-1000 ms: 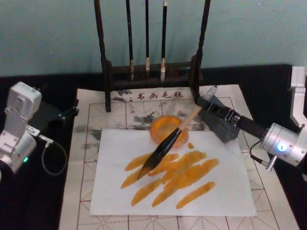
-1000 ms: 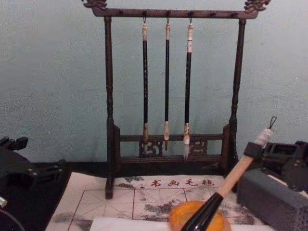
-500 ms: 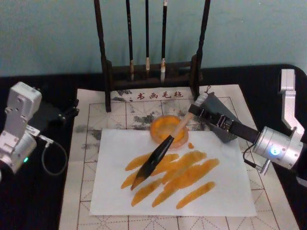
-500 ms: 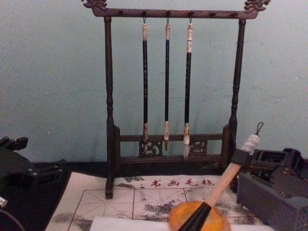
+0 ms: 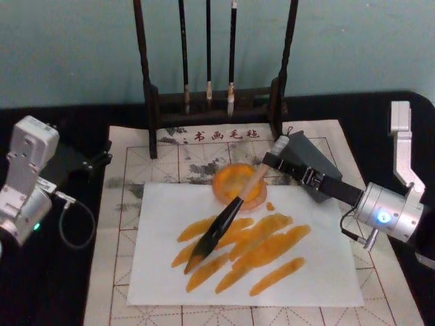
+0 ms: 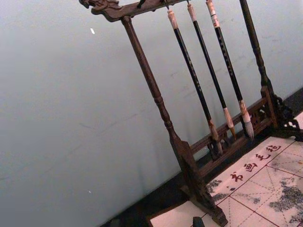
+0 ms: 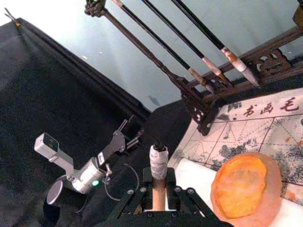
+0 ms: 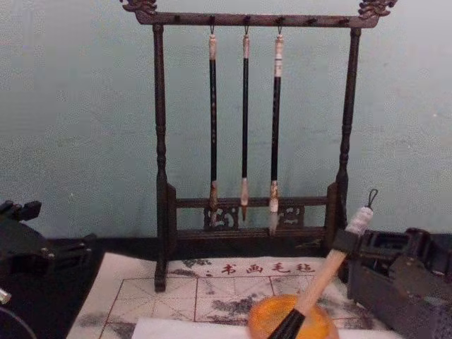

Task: Pick up the brush from the inkstone, write on the paper, then place the brush back to its original position.

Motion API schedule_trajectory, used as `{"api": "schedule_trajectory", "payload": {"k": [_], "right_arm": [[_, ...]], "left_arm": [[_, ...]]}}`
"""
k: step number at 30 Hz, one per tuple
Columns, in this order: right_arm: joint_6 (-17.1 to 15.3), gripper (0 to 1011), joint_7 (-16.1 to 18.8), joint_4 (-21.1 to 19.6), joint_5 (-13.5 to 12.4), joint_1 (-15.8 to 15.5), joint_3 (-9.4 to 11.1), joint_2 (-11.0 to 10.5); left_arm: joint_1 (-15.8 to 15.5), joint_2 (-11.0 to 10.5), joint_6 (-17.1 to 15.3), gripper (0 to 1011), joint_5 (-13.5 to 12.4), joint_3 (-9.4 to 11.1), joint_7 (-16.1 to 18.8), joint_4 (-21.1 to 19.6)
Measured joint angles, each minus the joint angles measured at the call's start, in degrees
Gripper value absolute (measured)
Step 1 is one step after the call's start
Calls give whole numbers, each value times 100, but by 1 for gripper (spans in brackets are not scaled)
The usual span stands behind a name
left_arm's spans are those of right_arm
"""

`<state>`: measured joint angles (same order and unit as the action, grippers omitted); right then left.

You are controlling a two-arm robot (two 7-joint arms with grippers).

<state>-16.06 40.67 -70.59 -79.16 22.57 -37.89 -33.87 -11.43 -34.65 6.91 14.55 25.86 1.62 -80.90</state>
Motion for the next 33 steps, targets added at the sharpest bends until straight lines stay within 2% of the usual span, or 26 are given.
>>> {"api": "schedule_trajectory", "payload": {"k": [18, 33], "right_arm": [[-3, 181, -85, 53, 80, -24, 21, -7], [52, 181, -141, 93, 60, -87, 167, -46]], "left_arm": [[0, 0, 0, 1001, 0, 0, 0, 0], [0, 0, 0, 1001, 0, 0, 0, 0]]}}
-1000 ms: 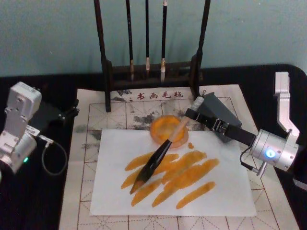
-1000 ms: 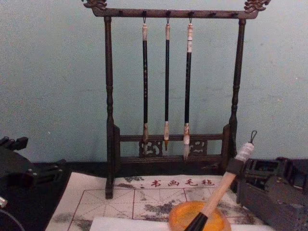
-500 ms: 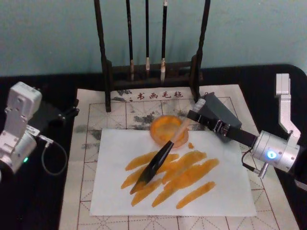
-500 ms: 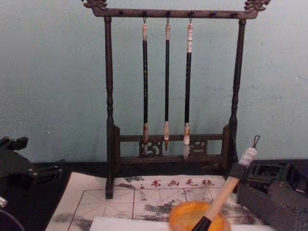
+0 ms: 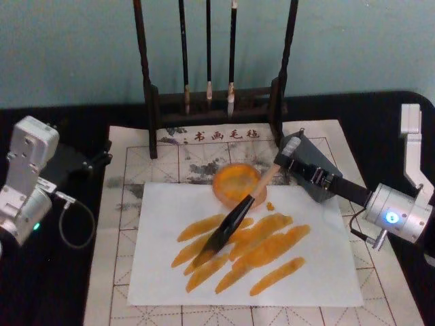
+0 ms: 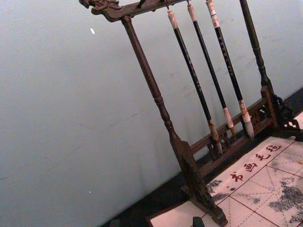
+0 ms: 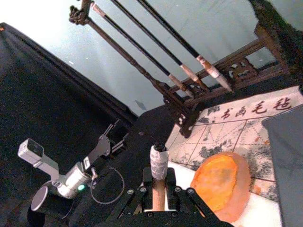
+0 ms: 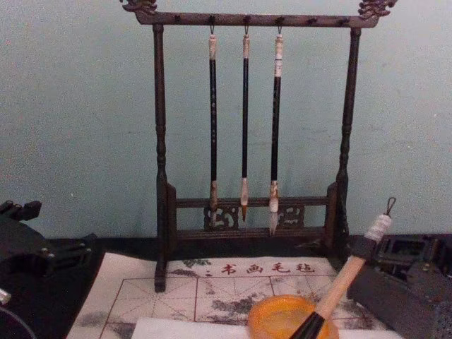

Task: Pick up the brush from the inkstone, write on the paper, then place the brush back to its original position.

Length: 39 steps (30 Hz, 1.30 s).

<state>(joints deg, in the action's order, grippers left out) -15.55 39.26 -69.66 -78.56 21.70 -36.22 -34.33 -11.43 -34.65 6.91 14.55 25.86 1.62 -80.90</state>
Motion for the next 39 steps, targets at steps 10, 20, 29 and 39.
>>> {"api": "schedule_trajectory", "payload": {"k": [10, 20, 29, 39], "right_arm": [[43, 181, -61, 22, -49, -57, 125, -48], [107, 181, -132, 22, -106, -119, 277, -105], [155, 181, -154, -20, -193, -181, 427, -158], [314, 181, -242, -212, -370, -327, 656, -228]], "left_arm": [[0, 0, 0, 1001, 0, 0, 0, 0], [0, 0, 0, 1001, 0, 0, 0, 0], [0, 0, 0, 1001, 0, 0, 0, 0], [0, 0, 0, 1001, 0, 0, 0, 0]]}}
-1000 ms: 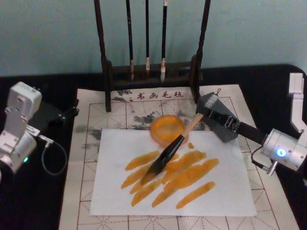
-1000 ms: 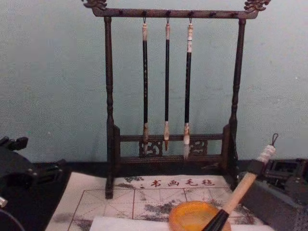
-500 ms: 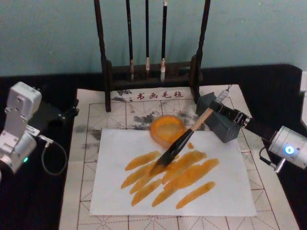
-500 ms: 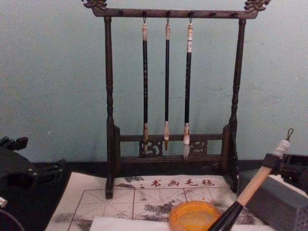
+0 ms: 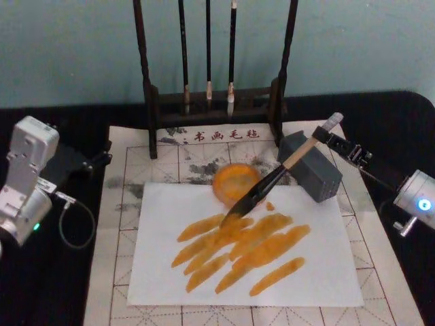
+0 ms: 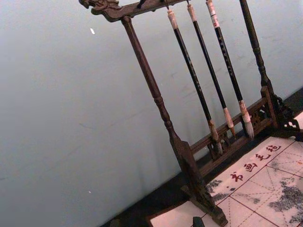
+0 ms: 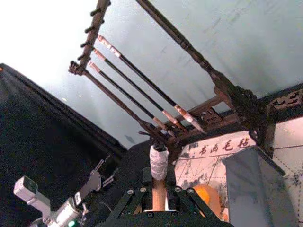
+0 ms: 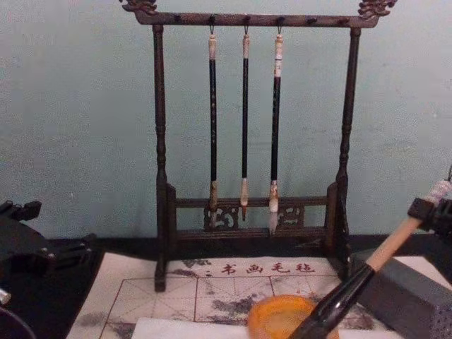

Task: Pick up the brush from the inkstone, write on the paper, then place the brush back to its original position.

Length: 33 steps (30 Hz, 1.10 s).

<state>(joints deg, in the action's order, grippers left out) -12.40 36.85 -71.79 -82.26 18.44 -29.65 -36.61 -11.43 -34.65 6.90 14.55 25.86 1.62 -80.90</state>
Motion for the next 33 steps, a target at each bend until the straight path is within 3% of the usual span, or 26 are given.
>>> {"api": "schedule_trajectory", "payload": {"k": [17, 33], "right_arm": [[113, 181, -161, -48, -90, -57, 99, 63], [491, 181, -673, -100, -355, -273, 371, 326]], "left_arm": [[0, 0, 0, 1001, 0, 0, 0, 0], [0, 0, 0, 1001, 0, 0, 0, 0]]}}
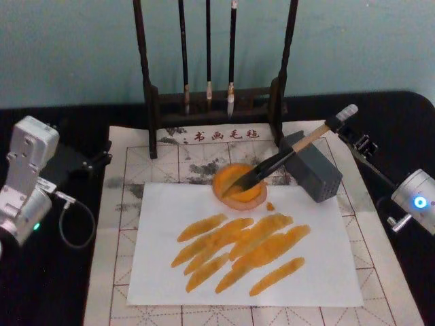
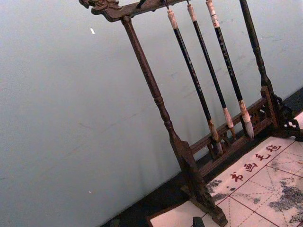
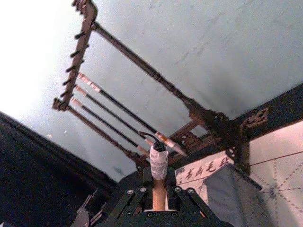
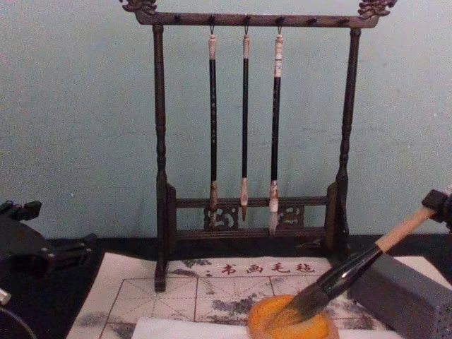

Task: Pick up the brush from the inkstone, write on the paper, then place the brush back to its original position.

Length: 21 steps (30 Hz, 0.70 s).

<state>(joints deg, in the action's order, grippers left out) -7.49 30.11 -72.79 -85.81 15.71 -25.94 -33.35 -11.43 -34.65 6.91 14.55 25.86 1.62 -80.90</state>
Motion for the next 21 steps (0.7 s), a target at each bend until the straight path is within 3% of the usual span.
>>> {"api": "schedule_trajectory", "payload": {"k": [7, 21], "right_arm": [[249, 181, -260, 21, 5, -72, 117, 163], [424, 181, -493, 160, 151, -102, 281, 412]], "left_arm": [[0, 0, 0, 1001, 0, 0, 0, 0], [0, 0, 0, 1001, 0, 0, 0, 0]]}}
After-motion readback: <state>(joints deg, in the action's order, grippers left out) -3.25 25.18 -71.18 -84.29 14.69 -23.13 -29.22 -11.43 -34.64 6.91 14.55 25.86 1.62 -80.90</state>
